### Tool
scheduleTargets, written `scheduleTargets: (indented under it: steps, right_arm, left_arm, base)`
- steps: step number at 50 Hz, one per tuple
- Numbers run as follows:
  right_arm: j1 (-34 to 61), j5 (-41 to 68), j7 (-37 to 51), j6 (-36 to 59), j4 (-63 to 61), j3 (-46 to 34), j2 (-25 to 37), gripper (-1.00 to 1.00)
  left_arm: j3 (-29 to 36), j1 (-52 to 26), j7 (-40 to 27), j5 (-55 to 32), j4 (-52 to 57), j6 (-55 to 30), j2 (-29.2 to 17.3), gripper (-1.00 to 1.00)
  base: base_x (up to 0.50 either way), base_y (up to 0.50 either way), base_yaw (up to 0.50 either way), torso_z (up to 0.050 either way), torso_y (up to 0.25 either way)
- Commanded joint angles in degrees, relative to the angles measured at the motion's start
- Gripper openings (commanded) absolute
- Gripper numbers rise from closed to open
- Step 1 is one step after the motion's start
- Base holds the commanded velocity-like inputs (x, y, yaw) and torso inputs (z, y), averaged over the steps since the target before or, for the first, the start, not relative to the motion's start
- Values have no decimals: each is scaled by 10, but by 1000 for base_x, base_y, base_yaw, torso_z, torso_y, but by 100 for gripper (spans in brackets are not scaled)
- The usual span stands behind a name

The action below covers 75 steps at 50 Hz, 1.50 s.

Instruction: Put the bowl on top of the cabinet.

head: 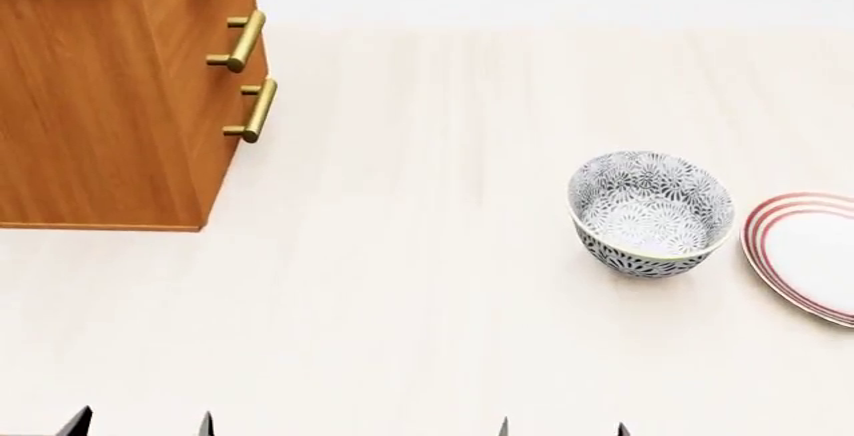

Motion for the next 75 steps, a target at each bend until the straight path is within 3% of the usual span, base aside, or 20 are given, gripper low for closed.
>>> scheduleTargets:
  steps: [1, 19, 35, 41, 45, 48, 75]
  right_arm:
    - [-40, -13, 15, -28, -50, -5, 10, 100]
    - [-147, -54, 38, -123, -146, -14, 30, 100]
    - [-170, -54, 46, -150, -161, -16, 38, 100]
    - [-167, -55, 49, -154, -157, -18, 38, 100]
    - [-169, -52, 48, -157, -158, -19, 41, 100]
    - [-168, -52, 49, -157, -157, -20, 42, 100]
    - [-165, -63, 68, -144, -158, -25, 45, 100]
  left_arm:
    - [8, 24, -10, 3, 44, 0, -7, 100]
    - [26, 112, -86, 106, 157, 43, -5, 100]
    - [27, 112, -81, 67, 195, -20, -14, 100]
    - [17, 117, -72, 23, 184, 39, -9, 100]
    - [14, 108, -98, 50, 189, -18, -9, 100]
    - [18, 116, -117, 86, 188, 6, -8, 100]
    - [30, 112, -107, 55, 181, 18, -24, 100]
  base:
    - [0, 0, 0, 0, 0]
    - [0, 0, 0, 0, 0]
    - [5, 0, 0, 0, 0]
    - [205, 0, 0, 0, 0]
    - [228, 0, 0, 0, 0]
    - [228, 0, 0, 0, 0]
    - [113, 0, 0, 0, 0]
